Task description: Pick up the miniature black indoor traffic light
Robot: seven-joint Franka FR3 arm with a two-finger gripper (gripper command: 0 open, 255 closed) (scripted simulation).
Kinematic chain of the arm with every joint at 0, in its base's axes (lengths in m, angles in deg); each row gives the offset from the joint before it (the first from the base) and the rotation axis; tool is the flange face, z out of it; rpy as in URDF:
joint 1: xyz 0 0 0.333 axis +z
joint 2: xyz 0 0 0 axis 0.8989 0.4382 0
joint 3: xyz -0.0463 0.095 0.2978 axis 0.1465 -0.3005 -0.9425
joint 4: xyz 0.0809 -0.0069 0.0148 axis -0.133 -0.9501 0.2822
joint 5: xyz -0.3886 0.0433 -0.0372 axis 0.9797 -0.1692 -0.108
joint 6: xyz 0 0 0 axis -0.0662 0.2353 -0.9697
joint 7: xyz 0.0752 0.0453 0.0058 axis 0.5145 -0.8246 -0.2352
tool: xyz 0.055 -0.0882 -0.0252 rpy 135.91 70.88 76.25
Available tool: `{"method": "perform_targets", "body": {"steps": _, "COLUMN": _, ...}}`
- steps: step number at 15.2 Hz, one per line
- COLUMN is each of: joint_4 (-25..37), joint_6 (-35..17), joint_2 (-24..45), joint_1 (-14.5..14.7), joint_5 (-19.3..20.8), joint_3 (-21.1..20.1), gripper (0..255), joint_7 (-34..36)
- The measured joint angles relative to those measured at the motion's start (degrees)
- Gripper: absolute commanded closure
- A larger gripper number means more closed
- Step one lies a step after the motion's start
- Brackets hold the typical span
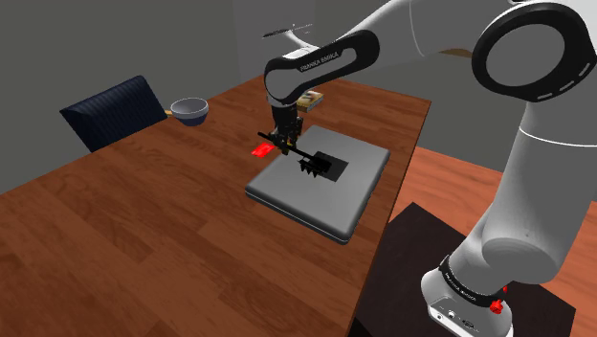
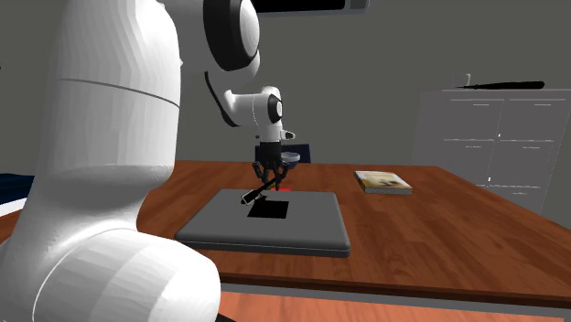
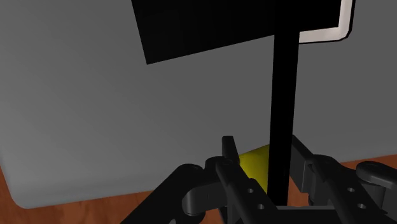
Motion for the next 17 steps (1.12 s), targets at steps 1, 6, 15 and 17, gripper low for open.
{"method": "perform_targets", "body": {"steps": 1, "joint_4": 0.1, "joint_6": 0.0, "joint_2": 0.1, "joint_1": 0.0, "joint_5": 0.0, "joint_3": 0.0, "gripper": 255, "joint_7": 0.0}}
{"method": "perform_targets", "body": {"steps": 6, "joint_4": 1.9, "joint_6": 2.7, "joint_2": -0.6, "joint_1": 0.1, "joint_5": -0.2, "joint_3": -0.1, "gripper": 255, "joint_7": -0.2}}
{"method": "perform_targets", "body": {"steps": 15, "joint_4": 6.3, "joint_6": 8.9, "joint_2": -2.6, "joint_1": 0.0, "joint_5": -0.6, "joint_3": -0.2, "gripper": 255, "joint_7": -0.7}}
{"method": "perform_targets", "body": {"steps": 17, "joint_4": 7.4, "joint_6": 10.2, "joint_2": -2.7, "joint_1": 0.1, "joint_5": -0.7, "joint_3": -0.3, "gripper": 255, "joint_7": -0.7}}
